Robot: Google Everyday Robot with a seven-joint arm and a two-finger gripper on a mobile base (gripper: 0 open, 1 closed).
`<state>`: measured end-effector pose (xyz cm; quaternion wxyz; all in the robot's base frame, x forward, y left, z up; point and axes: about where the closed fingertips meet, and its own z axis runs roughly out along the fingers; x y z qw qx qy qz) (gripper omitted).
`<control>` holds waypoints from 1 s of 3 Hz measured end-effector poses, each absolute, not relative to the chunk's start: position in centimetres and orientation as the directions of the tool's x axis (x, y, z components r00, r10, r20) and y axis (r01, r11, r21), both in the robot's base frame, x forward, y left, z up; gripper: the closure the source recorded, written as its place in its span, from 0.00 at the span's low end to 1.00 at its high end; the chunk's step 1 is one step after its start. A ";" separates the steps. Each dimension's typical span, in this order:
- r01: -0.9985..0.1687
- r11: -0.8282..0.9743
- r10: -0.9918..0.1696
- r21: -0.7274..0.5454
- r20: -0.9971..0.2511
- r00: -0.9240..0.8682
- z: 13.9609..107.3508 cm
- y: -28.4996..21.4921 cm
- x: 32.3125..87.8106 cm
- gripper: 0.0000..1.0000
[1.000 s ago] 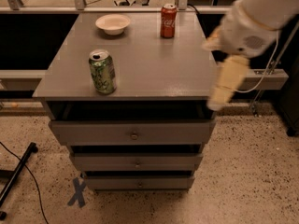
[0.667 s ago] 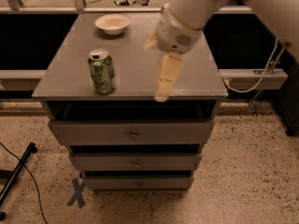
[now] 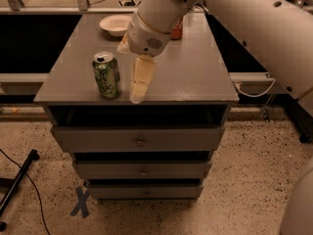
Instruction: Pick green can
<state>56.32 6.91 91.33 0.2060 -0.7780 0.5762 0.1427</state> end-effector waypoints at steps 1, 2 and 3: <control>-0.964 -0.209 -0.835 -0.165 -0.483 0.264 90.3 6.4 57.4 0.00; -0.970 -0.127 -0.809 -0.209 -0.543 0.223 89.2 6.9 60.4 0.00; -0.973 -0.070 -0.775 -0.220 -0.602 0.192 88.9 7.5 62.2 0.00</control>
Offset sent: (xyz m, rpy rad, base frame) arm 0.0653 -0.0021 -0.0266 0.1608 -0.0731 -0.1609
